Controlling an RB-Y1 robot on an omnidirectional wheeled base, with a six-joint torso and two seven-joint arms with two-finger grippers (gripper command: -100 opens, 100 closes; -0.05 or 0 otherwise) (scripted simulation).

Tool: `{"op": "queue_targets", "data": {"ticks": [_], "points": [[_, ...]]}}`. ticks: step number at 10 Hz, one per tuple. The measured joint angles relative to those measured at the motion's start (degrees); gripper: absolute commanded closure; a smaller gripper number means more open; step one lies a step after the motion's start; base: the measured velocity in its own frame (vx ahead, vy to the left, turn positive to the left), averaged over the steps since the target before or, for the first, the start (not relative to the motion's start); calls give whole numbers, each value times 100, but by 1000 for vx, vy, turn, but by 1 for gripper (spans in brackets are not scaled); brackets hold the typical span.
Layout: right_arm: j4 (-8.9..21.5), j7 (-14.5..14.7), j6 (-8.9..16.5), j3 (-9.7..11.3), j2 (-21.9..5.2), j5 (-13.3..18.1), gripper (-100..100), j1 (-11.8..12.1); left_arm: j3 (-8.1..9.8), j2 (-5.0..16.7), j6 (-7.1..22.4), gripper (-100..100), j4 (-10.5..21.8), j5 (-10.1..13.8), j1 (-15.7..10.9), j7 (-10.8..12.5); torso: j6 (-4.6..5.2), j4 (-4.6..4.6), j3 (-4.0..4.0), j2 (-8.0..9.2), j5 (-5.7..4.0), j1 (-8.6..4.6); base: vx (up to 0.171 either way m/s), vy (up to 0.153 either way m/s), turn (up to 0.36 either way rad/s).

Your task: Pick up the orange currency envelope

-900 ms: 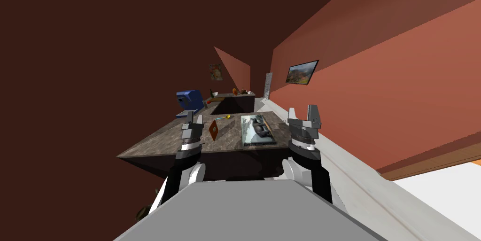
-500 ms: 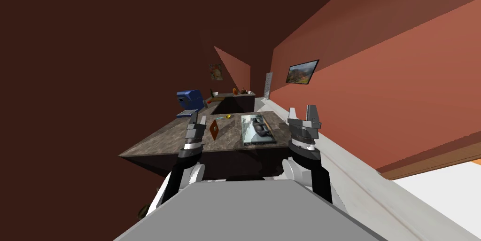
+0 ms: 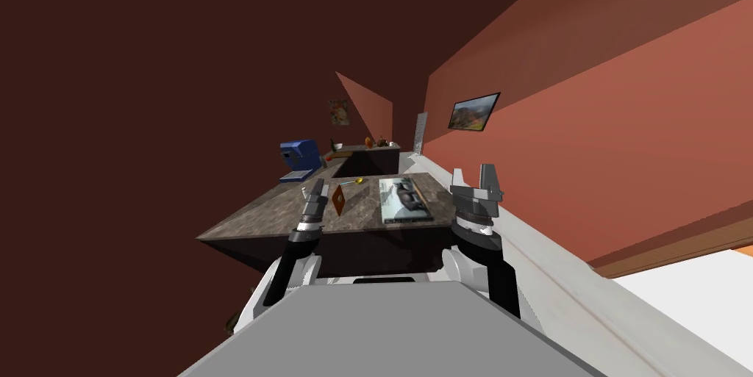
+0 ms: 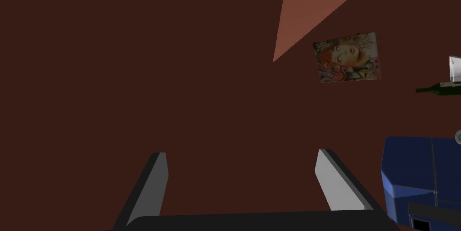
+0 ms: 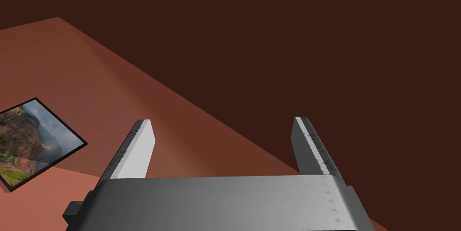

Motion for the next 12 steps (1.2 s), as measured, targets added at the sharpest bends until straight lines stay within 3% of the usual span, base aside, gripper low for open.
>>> {"op": "queue_targets", "data": {"ticks": [5, 12], "points": [[0, 0, 0, 0, 0, 0, 0, 0, 69, 387, 108, -100, 715, -437, -385, -257, 0, 1, 1, 2, 1, 2, -66, 45, 11], [0, 0, 0, 0, 0, 0, 0, 1, 118, 734, 242, -100, 1716, -1156, -751, -808, 0, -4, -10, -18, -3, -15, -33, 15, 12]]}}
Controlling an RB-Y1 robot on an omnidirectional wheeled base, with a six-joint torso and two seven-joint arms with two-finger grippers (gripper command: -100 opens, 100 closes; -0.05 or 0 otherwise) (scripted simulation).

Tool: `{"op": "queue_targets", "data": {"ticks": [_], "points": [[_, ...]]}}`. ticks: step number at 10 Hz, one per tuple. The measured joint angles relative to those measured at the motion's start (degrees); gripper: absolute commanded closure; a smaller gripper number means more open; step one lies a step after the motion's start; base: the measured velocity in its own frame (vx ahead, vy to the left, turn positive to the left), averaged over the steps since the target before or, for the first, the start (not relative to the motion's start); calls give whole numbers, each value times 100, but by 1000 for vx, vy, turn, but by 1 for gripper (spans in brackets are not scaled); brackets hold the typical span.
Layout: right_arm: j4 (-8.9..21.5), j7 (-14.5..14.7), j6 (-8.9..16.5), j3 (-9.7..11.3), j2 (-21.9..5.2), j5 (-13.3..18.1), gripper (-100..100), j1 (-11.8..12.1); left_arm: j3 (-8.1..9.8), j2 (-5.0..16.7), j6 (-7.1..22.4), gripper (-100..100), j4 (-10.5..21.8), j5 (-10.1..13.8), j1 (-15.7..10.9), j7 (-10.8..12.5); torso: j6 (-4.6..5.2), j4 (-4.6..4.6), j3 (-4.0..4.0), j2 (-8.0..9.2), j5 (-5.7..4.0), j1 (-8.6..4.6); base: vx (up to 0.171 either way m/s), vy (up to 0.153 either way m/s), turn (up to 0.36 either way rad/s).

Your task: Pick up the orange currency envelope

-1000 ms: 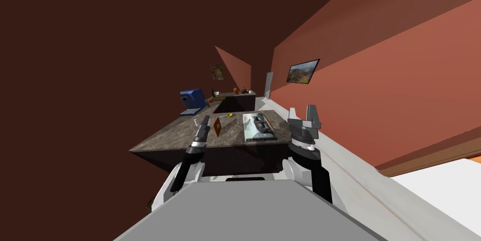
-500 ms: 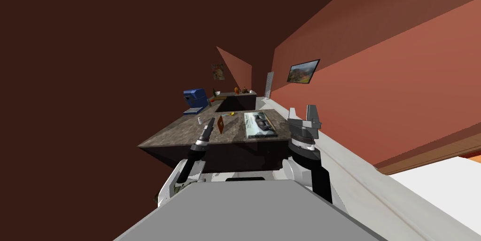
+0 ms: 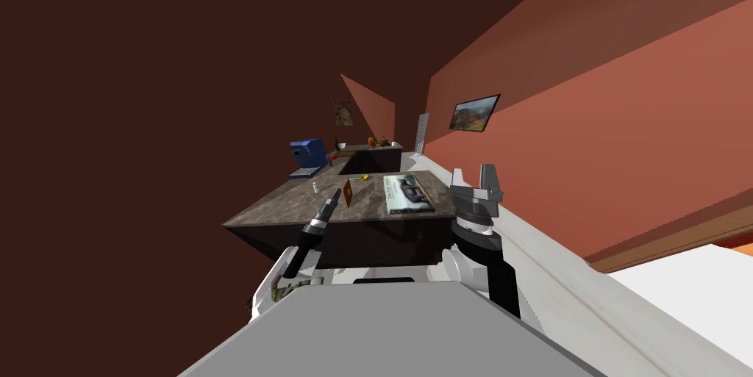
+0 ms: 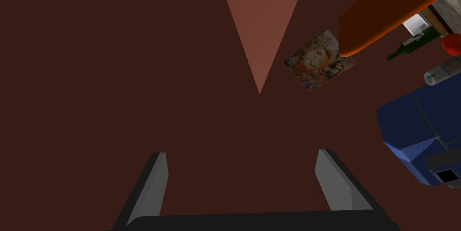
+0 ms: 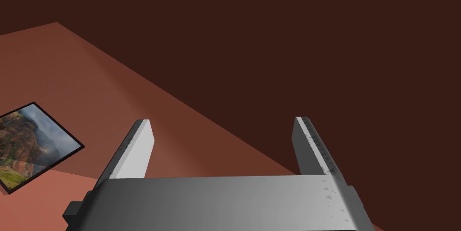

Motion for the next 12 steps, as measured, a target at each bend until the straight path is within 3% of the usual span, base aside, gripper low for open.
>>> {"op": "queue_targets", "data": {"ticks": [4, 12], "points": [[0, 0, 0, 0, 0, 0, 0, 1, 76, 203, 163, -100, 523, -392, -138, -402, 0, -4, -11, -19, -4, -17, 33, -42, 4], [-1, 0, 0, 1, 1, 0, 0, 1, 302, 600, 519, -100, 1141, -1067, 77, -1273, 1, -8, -22, -37, -8, -33, 76, -78, 5]]}}
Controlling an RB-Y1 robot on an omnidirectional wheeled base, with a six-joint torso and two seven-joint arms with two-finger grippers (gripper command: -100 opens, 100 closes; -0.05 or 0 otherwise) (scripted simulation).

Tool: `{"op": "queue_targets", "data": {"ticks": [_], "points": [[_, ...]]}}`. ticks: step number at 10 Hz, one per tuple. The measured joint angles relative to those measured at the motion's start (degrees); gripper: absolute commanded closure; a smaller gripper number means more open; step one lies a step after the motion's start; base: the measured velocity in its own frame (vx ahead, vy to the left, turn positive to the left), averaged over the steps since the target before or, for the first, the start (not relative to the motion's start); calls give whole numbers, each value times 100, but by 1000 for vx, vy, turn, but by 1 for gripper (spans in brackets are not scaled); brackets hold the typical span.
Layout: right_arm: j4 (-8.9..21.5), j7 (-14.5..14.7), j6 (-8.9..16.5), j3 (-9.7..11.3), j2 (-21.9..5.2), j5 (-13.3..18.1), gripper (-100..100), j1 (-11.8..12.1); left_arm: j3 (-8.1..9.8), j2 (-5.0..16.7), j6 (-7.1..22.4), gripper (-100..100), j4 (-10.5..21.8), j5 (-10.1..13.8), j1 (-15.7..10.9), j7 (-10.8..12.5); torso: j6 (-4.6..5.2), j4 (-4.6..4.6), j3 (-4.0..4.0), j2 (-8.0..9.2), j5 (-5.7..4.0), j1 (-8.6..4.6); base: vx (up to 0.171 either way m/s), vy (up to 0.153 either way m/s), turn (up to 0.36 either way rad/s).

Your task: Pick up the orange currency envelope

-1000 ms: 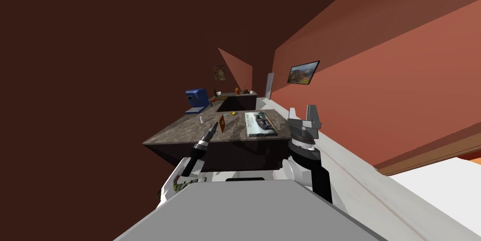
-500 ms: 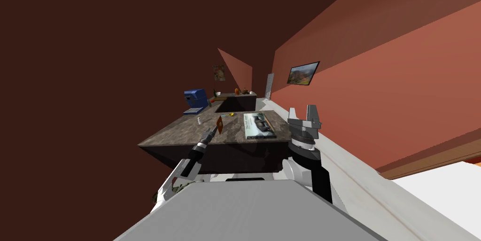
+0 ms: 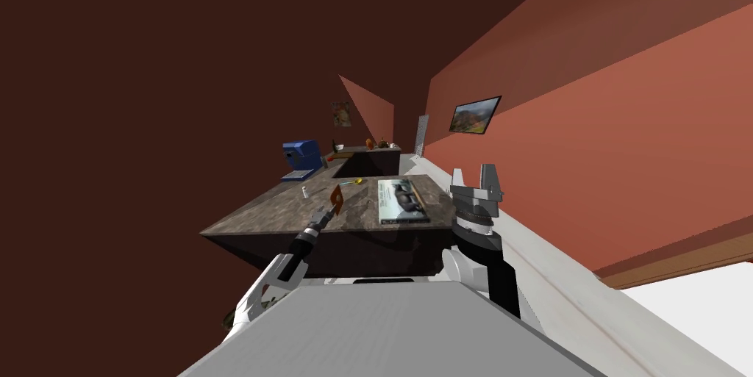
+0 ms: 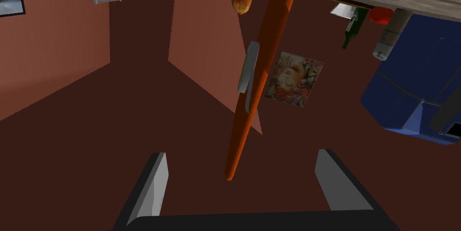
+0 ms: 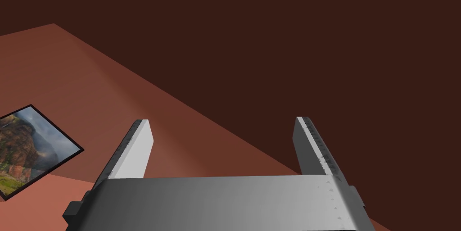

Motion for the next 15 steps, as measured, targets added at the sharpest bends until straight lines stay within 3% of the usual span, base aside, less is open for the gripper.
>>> {"op": "queue_targets", "data": {"ticks": [6, 7, 8, 15], "points": [[0, 0, 0, 0, 0, 0, 0, 0, 124, 286, 282, -100, 359, -445, 95, -599, 0, 2, 4, 8, 2, 10, 60, -65, 10], [0, 0, 0, 0, 0, 0, 0, -1, 125, 286, 288, 0, 362, -453, 98, -620, -1, 6, 15, 27, 4, 22, -6, -6, 17], [0, 0, 0, -1, -1, 0, 0, -1, 124, 286, 288, -100, 361, -452, 98, -617, 0, 7, 19, 32, 6, 28, -29, -43, -212], [0, 0, 0, 0, 0, 0, 0, -1, 84, 880, -180, -100, 1493, 531, -375, -987, -1, 11, 28, 47, 3, 15, -41, -47, -70]]}}
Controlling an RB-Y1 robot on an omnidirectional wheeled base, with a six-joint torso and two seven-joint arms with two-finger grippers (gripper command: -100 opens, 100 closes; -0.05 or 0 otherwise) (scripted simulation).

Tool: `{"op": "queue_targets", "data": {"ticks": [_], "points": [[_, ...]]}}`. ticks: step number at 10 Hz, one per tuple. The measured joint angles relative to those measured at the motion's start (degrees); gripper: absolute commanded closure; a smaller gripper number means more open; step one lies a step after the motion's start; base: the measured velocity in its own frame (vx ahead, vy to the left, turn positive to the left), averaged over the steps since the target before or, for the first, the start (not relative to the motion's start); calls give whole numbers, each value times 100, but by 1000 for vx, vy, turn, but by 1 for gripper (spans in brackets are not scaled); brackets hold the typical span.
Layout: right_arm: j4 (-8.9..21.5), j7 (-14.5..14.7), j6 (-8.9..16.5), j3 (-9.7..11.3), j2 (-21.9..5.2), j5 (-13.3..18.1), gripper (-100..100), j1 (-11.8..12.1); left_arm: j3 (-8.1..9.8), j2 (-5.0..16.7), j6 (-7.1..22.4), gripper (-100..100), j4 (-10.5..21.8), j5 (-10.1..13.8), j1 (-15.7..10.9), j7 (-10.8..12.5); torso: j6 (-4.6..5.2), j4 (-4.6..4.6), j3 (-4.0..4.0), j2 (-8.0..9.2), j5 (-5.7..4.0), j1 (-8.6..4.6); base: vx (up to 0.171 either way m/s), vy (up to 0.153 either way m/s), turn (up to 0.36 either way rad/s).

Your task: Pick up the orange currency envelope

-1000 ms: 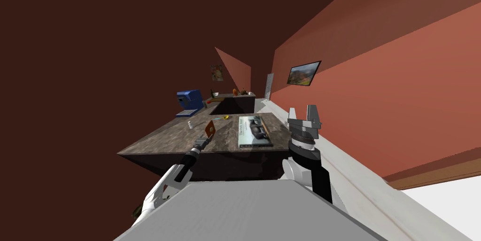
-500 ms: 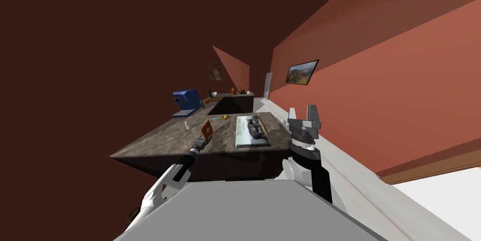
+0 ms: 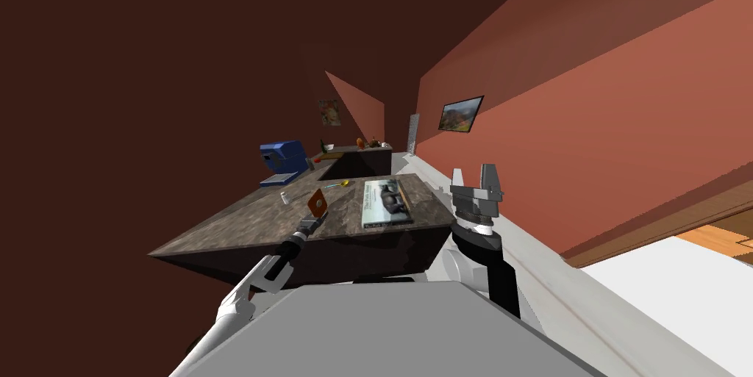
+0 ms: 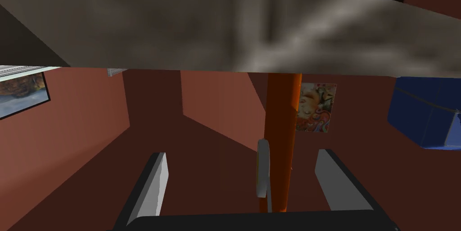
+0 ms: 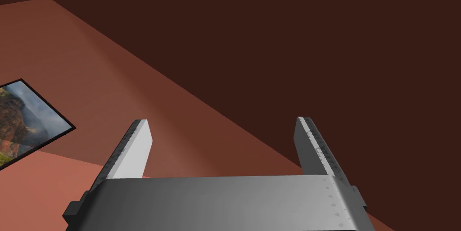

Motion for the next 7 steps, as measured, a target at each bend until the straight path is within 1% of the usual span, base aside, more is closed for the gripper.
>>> {"op": "queue_targets", "data": {"ticks": [1, 2, 3, 4, 5, 6, 7], "points": [[0, 0, 0, 0, 0, 0, 0, 0, -3, 9, -9, -100, 78, 54, -12, -22, -1, -1, -2, -5, 2, 8, -39, -51, -144], [0, 0, 0, 0, 0, 0, 0, 0, -4, 124, -85, -100, 166, 210, -61, -89, 4, 0, -1, -1, 0, 1, -39, -45, -87], [0, 0, 0, 0, 0, 0, 0, 0, -5, 199, -171, -100, 337, 353, -149, -139, 0, 0, 0, -1, 0, 3, -16, -21, 5], [0, 0, 0, 0, 0, 0, 0, 0, 2, 228, -229, -100, 507, 416, -179, -154, -2, -1, -3, -6, 2, 10, -37, -57, -173], [0, 0, 0, 0, 0, 0, 0, -1, 0, 349, -343, -100, 729, 580, -294, -219, 4, 0, -2, -3, 0, 0, -40, -50, -87], [0, 0, 0, 0, 0, 0, 0, 0, -10, 384, -405, -100, 924, 708, -358, -288, -1, 0, 0, -1, 0, 1, -53, -72, -148], [0, 0, 0, 0, 0, 0, 0, 0, -24, 555, -450, -100, 1034, 882, -429, -342, 3, 2, 2, 4, -2, -6, -46, -61, -67]]}}
